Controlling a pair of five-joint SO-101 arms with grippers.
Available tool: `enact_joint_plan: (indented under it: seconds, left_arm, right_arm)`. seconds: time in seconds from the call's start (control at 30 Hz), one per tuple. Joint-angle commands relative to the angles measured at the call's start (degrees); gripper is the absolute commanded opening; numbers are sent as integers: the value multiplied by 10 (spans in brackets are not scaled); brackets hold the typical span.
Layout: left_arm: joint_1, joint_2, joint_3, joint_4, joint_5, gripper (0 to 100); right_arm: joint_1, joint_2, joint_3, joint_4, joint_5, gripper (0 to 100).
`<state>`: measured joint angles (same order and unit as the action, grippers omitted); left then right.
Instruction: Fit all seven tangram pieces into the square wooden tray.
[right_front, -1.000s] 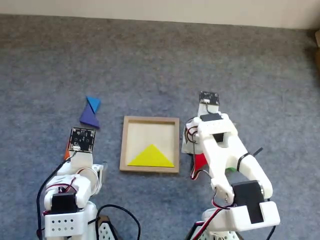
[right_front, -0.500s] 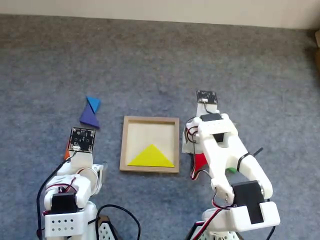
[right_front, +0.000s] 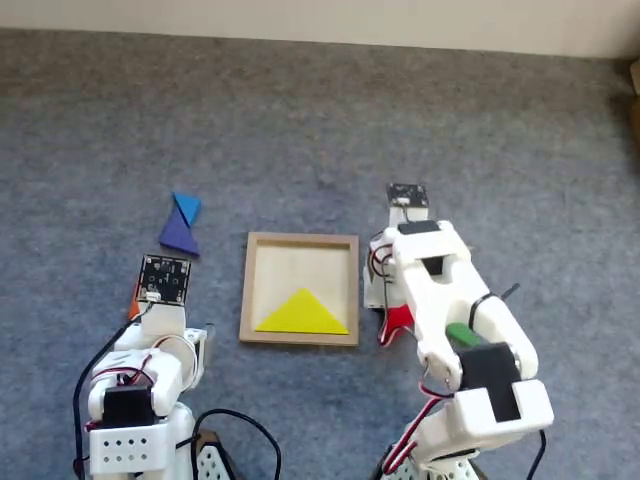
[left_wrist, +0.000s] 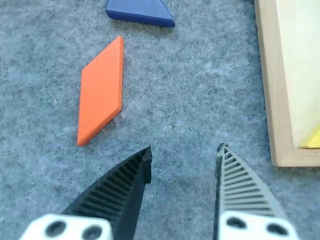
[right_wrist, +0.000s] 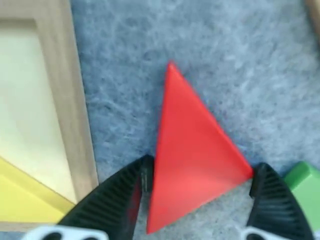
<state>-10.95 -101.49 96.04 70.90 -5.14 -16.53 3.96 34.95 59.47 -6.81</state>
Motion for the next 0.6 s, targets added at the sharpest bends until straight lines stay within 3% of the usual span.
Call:
enact_joint_plan:
  seconds: [0.0, 0.23, 0.57]
  left_arm:
    - [-3, -29, 12, 3, 5, 213]
    - [-3, -29, 12, 3, 5, 213]
    - [-3, -29, 12, 3, 5, 213]
  right_arm:
    - [-7, 6, -29, 10, 8, 303]
    - [-6, 5, -33, 10, 8, 216]
    - [-5, -66, -26, 40, 9, 210]
